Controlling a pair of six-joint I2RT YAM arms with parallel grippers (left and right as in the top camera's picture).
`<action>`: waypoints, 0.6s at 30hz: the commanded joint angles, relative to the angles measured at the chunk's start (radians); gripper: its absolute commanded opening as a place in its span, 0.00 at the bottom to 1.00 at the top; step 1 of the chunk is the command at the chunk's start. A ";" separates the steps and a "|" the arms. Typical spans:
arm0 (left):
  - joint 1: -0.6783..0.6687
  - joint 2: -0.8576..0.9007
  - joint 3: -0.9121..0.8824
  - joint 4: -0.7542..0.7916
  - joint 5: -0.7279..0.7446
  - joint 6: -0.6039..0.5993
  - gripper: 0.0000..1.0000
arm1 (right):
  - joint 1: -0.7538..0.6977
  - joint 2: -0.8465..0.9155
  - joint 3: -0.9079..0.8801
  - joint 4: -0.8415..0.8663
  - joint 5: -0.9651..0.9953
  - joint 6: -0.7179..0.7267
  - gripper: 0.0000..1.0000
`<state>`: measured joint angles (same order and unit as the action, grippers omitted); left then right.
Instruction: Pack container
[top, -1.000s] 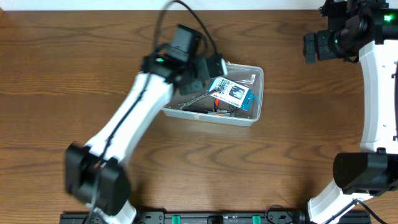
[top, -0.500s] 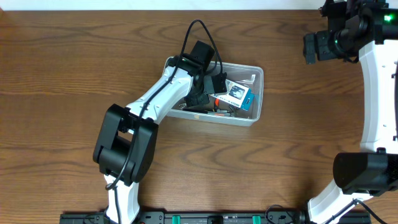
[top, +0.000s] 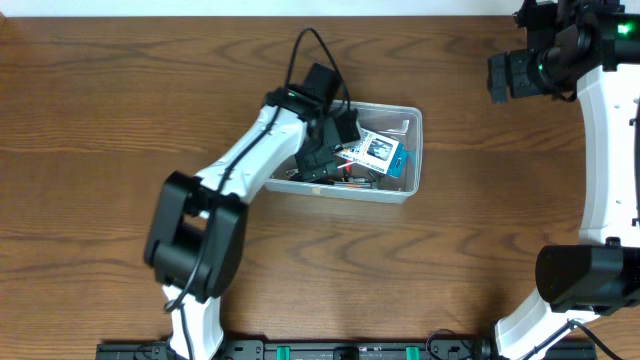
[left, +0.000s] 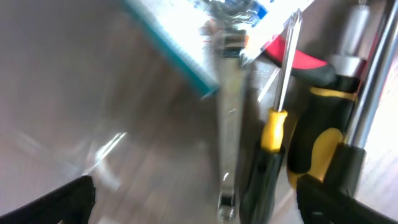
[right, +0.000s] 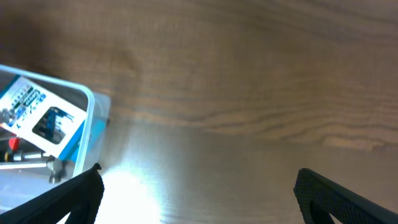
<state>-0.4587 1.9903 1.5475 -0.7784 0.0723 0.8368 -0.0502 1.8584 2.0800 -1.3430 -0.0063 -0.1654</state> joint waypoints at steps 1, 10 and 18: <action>0.049 -0.150 0.008 -0.002 -0.020 -0.090 0.98 | -0.005 0.012 -0.001 0.053 0.005 -0.007 0.99; 0.283 -0.374 0.008 -0.011 -0.021 -0.317 0.98 | -0.006 0.010 -0.001 0.216 -0.008 -0.027 0.99; 0.473 -0.512 -0.001 -0.027 -0.019 -0.453 0.98 | -0.022 -0.097 -0.001 0.116 0.006 -0.003 0.99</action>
<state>-0.0166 1.5532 1.5486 -0.8066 0.0521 0.4694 -0.0578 1.8484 2.0789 -1.2205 -0.0063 -0.1734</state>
